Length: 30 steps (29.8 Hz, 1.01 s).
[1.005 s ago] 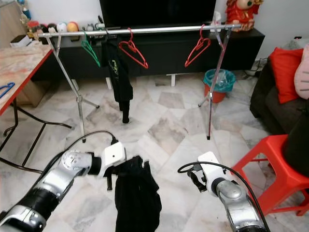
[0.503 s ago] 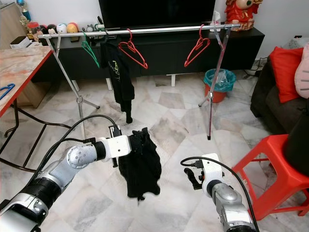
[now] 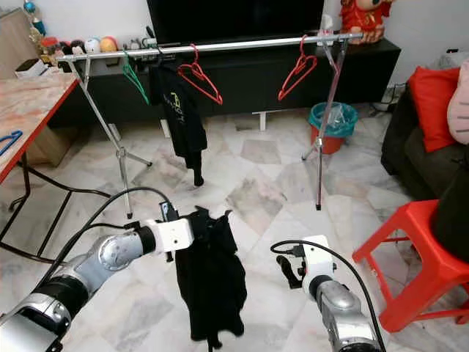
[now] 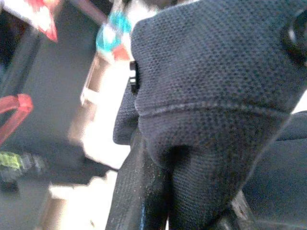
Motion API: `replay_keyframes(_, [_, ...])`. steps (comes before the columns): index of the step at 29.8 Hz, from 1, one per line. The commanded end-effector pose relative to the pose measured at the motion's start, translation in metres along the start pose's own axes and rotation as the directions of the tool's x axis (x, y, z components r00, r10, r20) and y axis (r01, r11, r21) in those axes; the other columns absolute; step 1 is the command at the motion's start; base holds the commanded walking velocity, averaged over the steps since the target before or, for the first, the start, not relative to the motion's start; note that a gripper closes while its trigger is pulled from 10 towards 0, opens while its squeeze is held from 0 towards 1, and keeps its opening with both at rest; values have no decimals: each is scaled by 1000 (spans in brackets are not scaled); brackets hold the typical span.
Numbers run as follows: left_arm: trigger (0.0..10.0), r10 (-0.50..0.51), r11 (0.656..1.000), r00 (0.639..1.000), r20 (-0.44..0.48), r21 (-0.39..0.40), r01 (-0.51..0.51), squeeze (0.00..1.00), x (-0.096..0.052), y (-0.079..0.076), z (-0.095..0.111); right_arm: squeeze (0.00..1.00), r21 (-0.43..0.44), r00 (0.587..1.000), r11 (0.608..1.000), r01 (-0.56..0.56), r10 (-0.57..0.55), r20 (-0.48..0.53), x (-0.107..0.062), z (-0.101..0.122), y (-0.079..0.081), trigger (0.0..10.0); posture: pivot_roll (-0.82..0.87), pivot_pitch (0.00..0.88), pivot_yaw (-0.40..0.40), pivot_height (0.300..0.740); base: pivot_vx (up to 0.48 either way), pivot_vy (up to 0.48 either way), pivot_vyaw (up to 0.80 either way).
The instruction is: Hang hanger
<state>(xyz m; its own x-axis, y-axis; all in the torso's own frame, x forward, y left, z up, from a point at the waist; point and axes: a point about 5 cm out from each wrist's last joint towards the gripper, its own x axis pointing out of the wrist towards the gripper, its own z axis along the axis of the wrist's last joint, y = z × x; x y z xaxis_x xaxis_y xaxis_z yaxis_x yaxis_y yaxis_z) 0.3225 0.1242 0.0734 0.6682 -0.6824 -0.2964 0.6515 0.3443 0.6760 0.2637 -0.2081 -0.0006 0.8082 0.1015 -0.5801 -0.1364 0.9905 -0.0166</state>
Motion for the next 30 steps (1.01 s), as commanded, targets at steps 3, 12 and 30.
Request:
replay_keyframes(3, [10000, -1, 987, 981, -195, -159, -30, 0, -8, -13, -30, 0, 12, 1000, 1000, 7, -7, 5, 4, 2, 4, 10000, -64, 0, 99, 740, 0, 0, 0])
replay_keyframes(12, [10000, -105, 881, 968, -228, -472, -15, 0, -17, -42, -46, 0, 9, 1000, 1000, 12, -12, -10, 5, -1, 1, 10000, -57, 0, 90, 740, 0, 0, 0])
replay_keyframes(30, [10000, -346, 890, 935, 75, -290, 353, 0, -22, -23, -19, 0, -46, 991, 990, -133, 132, -35, 4, -2, 9, 10000, -61, 0, 79, 740, 0, 0, 0])
